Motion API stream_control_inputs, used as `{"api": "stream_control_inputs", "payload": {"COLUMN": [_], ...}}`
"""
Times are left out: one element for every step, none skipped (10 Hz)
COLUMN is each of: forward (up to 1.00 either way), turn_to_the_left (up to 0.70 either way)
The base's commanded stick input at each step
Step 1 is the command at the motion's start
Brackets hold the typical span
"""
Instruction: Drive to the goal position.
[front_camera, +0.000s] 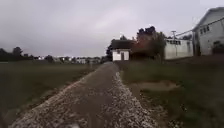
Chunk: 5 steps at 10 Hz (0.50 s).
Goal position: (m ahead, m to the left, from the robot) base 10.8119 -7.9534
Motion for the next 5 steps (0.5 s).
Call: {"api": "stream_control_inputs", "payload": {"forward": [0.70,0.70,0.70,0.70,0.70], "turn_to_the_left": [-0.13,-0.13,-0.12,-0.03,0.00]}}
